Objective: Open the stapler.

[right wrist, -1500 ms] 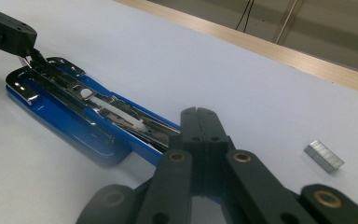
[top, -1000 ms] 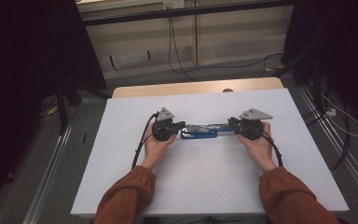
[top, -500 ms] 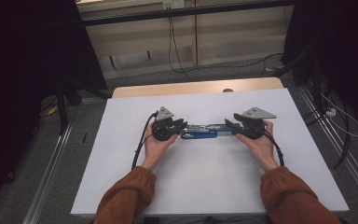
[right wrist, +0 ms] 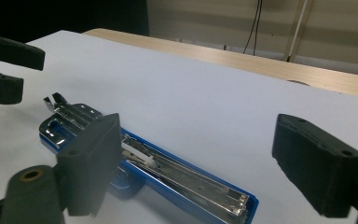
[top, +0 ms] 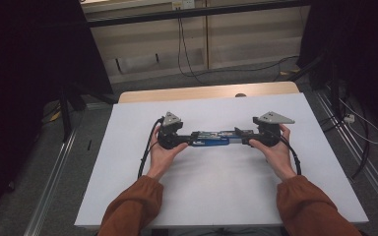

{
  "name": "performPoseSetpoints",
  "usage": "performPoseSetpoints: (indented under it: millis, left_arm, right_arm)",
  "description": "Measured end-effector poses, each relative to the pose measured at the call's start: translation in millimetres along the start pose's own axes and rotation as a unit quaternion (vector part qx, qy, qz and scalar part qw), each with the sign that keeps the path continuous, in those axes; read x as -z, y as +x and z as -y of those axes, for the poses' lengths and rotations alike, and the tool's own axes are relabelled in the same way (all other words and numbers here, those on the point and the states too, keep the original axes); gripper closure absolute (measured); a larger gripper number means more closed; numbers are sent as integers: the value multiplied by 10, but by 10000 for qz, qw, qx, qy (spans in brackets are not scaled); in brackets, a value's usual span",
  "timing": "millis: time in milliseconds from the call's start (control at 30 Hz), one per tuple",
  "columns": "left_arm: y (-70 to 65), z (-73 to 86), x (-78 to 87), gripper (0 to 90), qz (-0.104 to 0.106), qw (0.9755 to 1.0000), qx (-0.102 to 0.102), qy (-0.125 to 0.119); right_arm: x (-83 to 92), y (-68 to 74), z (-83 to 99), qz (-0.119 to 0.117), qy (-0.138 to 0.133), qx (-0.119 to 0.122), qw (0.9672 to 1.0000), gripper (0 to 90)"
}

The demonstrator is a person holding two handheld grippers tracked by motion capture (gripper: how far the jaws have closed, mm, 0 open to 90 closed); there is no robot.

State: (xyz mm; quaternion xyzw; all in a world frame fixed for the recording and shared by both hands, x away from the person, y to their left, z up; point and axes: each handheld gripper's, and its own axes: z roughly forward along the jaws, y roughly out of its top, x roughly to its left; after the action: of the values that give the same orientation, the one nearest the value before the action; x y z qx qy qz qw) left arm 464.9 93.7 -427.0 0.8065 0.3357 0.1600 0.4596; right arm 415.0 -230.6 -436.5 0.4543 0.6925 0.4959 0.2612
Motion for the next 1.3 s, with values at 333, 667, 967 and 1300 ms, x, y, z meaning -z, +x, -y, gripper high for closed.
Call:
performPoseSetpoints:
  millis: [333, 667, 967, 1300]
  left_arm:
    - [3, 56, 155, 50, 107, 9998, -10, -163]
    - [-9, 144, 342, 52, 10, 9998, -20, -221]
    - [-34, 289, 584, 52, -120, 9990, 107, -407]
    - [-110, 462, 890, 44, -302, 9977, 138, -595]
  right_arm:
    - [63, -6, -35, -38, -46, 69, 10000, 61]
    - [144, -67, -44, -43, 1, 94, 9999, 66]
    - [219, -96, -62, -96, -7, 68, 9999, 62]
    - [287, -136, -81, -224, 5, -74, 9997, 57]
